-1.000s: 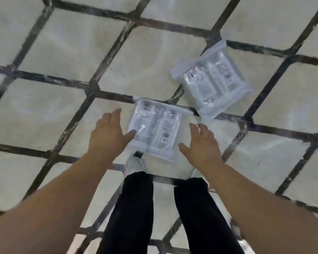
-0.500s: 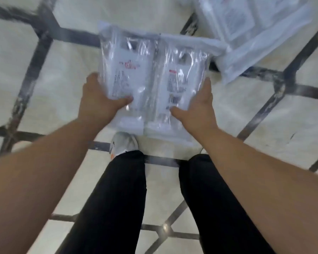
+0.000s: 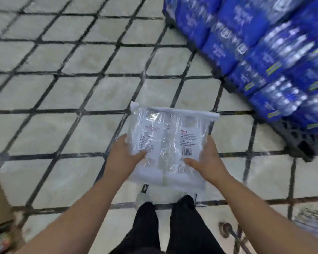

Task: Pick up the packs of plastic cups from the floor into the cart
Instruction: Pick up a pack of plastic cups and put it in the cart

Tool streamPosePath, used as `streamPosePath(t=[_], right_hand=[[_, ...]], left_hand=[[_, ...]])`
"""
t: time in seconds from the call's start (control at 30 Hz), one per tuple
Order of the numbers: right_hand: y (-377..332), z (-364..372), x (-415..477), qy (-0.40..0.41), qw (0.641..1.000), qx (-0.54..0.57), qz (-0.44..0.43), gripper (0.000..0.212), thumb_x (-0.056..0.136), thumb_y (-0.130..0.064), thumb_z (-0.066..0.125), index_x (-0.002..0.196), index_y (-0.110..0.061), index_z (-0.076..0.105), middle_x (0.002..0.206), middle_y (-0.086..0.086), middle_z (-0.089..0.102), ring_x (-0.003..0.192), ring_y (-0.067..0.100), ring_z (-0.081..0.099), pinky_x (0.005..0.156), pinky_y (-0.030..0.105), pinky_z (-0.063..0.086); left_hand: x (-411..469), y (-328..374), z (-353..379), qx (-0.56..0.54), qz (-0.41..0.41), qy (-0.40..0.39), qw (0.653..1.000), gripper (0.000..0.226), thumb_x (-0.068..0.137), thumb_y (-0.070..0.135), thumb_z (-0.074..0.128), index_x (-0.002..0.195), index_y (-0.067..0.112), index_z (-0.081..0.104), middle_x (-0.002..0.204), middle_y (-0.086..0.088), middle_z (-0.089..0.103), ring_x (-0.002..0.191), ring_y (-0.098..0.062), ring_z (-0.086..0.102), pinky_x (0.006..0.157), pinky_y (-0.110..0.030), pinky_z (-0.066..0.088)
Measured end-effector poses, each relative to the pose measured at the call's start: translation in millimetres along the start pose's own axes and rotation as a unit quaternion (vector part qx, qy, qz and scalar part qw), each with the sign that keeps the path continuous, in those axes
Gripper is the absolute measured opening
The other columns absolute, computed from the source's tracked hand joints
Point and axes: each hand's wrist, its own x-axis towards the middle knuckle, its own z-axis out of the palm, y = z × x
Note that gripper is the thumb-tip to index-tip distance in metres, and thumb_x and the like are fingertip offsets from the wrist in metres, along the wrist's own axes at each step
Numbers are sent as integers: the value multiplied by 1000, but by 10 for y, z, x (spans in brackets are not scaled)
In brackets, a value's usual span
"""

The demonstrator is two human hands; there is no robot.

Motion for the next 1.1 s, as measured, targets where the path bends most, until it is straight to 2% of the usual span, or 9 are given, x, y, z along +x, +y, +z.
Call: streamPosePath(t=[0.13, 0.23, 0.3, 0.5, 0.6, 0.7, 0.9, 0.97, 1.1], right_hand=[[-222, -663, -746, 120, 992, -8, 40, 107, 76, -44, 83, 155, -19, 15, 147, -2, 33, 137, 20, 34, 102, 28, 30], [-194, -1161, -1295, 213, 975, 44, 46, 97, 75, -39, 85, 149, -19, 26, 138, -5, 42, 129, 17, 44, 97, 28, 36], [-134, -1501, -1690, 269, 960, 65, 47, 94, 75, -34, 86, 148, -18, 28, 130, -8, 44, 123, 13, 46, 94, 24, 35], [425, -2527, -2953, 412, 905, 77, 78, 102, 78, -36, 83, 155, -21, 17, 138, -8, 42, 117, 8, 42, 89, 23, 35], [880, -2968, -3584, 472, 872, 70, 104, 111, 72, -52, 78, 155, -42, 6, 151, -5, 40, 135, 20, 39, 101, 38, 39], [1395, -3327, -4272, 525, 834, 97, 138, 112, 73, -51, 79, 153, -52, 0, 155, -2, 35, 138, 23, 37, 98, 36, 36], [2439, -3707, -5625, 586, 771, 118, 218, 98, 84, -40, 73, 156, -43, 7, 154, 4, 34, 139, 23, 31, 95, 36, 32], [2772, -3753, -5980, 590, 758, 128, 246, 97, 84, -41, 73, 157, -43, 8, 156, 3, 31, 141, 24, 28, 99, 39, 32], [3302, -3791, -6493, 586, 746, 146, 280, 90, 80, -39, 71, 155, -36, 22, 152, 4, 35, 137, 25, 32, 93, 36, 32]], left_hand=[[-295, 1000, -162, 38, 93, -58, 993, 83, 72, 55, 80, 138, 20, 44, 130, -3, 61, 113, -24, 60, 87, -36, 47], [-535, 1742, -33, 58, 184, -83, 978, 78, 74, 50, 81, 135, 17, 45, 122, -2, 63, 106, -23, 61, 78, -33, 42], [-779, 2181, 173, 76, 240, -99, 963, 76, 74, 50, 80, 133, 16, 47, 124, -5, 62, 108, -26, 59, 79, -33, 41], [-1881, 3196, 1110, 127, 393, -158, 897, 63, 81, 48, 75, 130, 15, 52, 123, -10, 61, 109, -32, 59, 87, -39, 47], [-2426, 3577, 1667, 124, 431, -184, 875, 60, 81, 52, 72, 126, 16, 52, 119, -8, 63, 107, -32, 60, 86, -41, 47], [-3088, 3924, 2296, 123, 472, -209, 848, 62, 82, 51, 72, 126, 12, 50, 123, -11, 61, 112, -34, 58, 87, -41, 44], [-4503, 4208, 3487, 128, 514, -307, 791, 80, 87, 50, 67, 148, 11, 33, 145, -9, 48, 128, -31, 48, 94, -37, 40], [-4880, 4189, 3815, 143, 518, -331, 775, 76, 88, 49, 67, 148, 14, 35, 143, -8, 50, 123, -28, 52, 93, -36, 41], [-5353, 4114, 4386, 154, 507, -376, 760, 68, 83, 50, 71, 137, 20, 44, 127, -4, 59, 101, -19, 55, 76, -32, 42]])
